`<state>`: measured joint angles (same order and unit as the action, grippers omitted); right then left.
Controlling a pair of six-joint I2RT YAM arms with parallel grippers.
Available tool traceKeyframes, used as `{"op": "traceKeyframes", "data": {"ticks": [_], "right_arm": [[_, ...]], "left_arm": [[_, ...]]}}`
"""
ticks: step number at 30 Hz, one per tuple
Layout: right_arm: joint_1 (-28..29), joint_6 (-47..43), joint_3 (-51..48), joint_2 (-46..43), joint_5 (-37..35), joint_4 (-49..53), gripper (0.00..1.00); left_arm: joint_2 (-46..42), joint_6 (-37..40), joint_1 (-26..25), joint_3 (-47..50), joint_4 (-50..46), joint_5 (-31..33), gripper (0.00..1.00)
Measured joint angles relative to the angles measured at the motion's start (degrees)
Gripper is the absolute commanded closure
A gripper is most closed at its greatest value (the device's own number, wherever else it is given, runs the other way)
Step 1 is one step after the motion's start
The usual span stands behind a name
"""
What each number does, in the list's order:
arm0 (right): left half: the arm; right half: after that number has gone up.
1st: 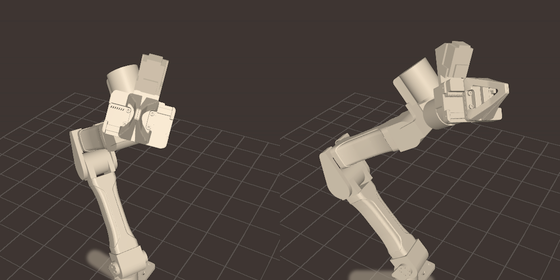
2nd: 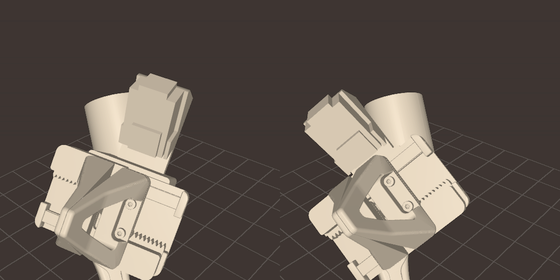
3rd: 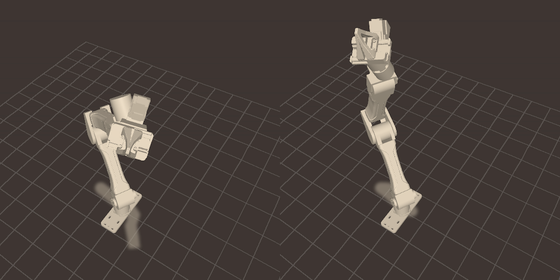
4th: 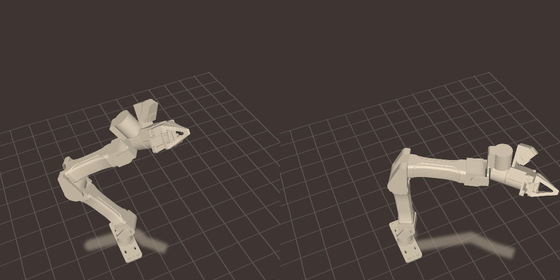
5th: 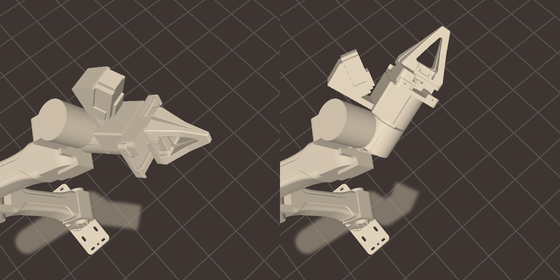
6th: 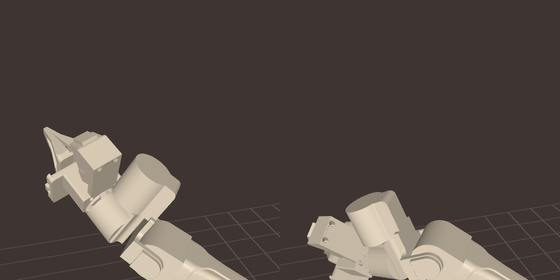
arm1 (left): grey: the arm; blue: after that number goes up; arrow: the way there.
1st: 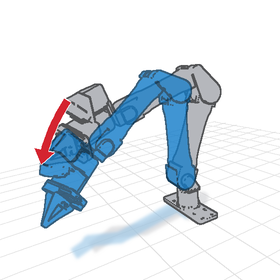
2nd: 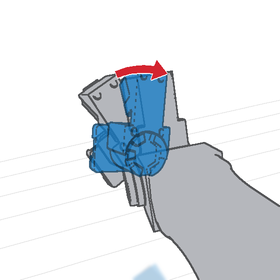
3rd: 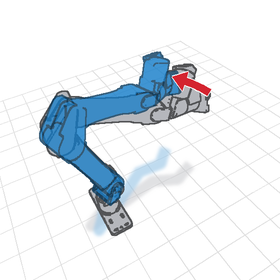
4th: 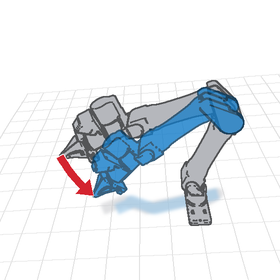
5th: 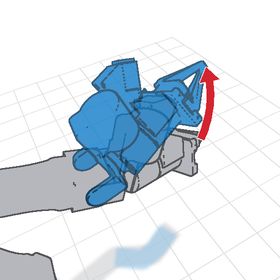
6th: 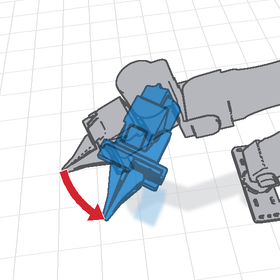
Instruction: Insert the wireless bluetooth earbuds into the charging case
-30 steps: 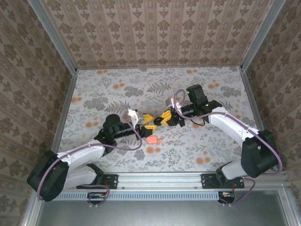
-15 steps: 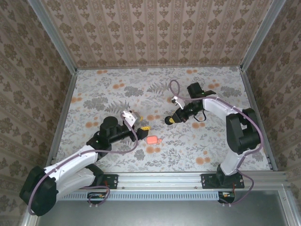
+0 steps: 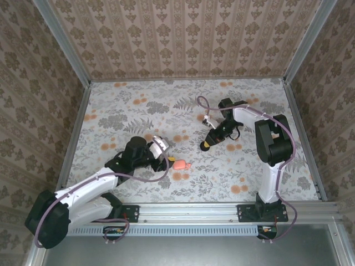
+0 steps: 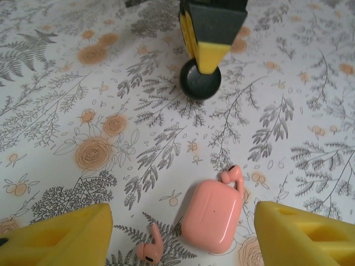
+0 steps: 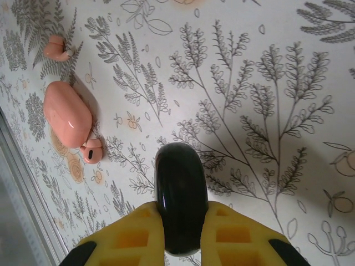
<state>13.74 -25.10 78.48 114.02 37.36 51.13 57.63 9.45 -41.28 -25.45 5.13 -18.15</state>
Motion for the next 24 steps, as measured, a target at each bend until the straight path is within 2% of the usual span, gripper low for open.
{"op": "traceKeyframes", "data": {"ticks": [9,17,24], "right_arm": [[-1.11,-0.57,2.14,3.39,-0.9,3.45,0.78],[-1.22,0.15,3.17,3.5,-1.44,3.8,0.62],[-1.25,1.64,3.19,3.39,-3.65,2.38,0.55]], "left_arm": [[2.99,5.88,-0.44,-3.1,-4.83,-1.14,0.31],[6.86,9.49,-1.11,-8.17,-11.1,-1.99,0.31],[8.74,13.68,-1.75,-11.87,-16.98,-1.88,0.31]]}}
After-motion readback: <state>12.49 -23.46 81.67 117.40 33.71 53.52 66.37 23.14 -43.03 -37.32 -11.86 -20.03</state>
